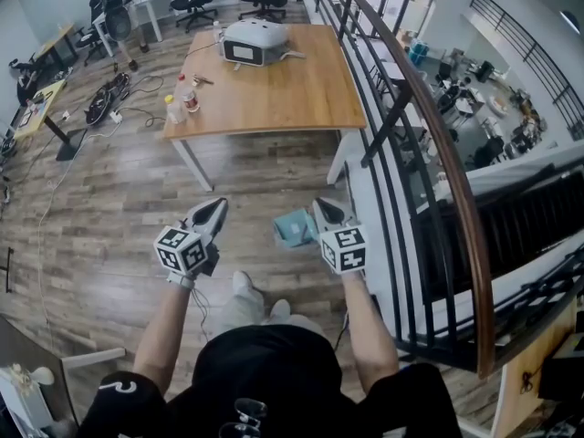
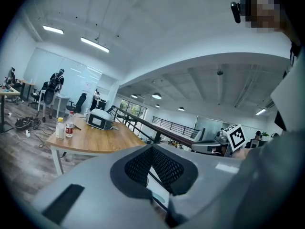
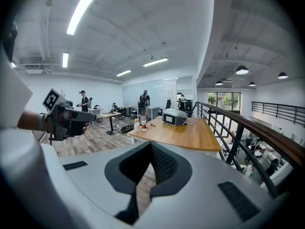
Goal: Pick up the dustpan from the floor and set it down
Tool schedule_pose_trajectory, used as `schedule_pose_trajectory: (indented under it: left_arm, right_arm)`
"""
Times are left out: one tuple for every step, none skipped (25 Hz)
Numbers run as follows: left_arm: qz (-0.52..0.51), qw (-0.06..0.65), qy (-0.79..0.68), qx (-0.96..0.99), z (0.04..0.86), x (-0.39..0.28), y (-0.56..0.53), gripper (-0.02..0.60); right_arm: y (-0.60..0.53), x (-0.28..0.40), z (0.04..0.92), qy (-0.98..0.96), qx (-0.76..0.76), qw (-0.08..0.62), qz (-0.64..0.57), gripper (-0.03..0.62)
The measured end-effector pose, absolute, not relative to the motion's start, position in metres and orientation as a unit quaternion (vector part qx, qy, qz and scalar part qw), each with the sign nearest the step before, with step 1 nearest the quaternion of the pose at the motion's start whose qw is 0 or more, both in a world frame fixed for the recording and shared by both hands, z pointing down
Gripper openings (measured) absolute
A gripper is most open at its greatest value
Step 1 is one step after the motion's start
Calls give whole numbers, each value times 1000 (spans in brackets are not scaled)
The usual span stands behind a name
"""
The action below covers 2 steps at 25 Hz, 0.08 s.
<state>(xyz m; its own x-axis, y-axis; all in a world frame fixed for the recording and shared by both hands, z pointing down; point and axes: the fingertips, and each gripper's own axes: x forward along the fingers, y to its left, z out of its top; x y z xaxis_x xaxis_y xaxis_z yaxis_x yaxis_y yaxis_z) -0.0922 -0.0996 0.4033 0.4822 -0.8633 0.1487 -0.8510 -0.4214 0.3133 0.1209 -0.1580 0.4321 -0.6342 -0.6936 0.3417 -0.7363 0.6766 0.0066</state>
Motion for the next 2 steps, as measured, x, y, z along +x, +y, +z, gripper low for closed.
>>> schedule_pose_trajectory:
  left_arm:
    - [-17, 175, -508, 843, 403, -93, -100, -2]
    - [-17, 175, -508, 843, 403, -94, -101, -2]
  right_arm:
    - [-159, 120, 432, -901, 397, 160, 65, -5]
    - [-161, 120, 431, -901, 398, 160, 63, -5]
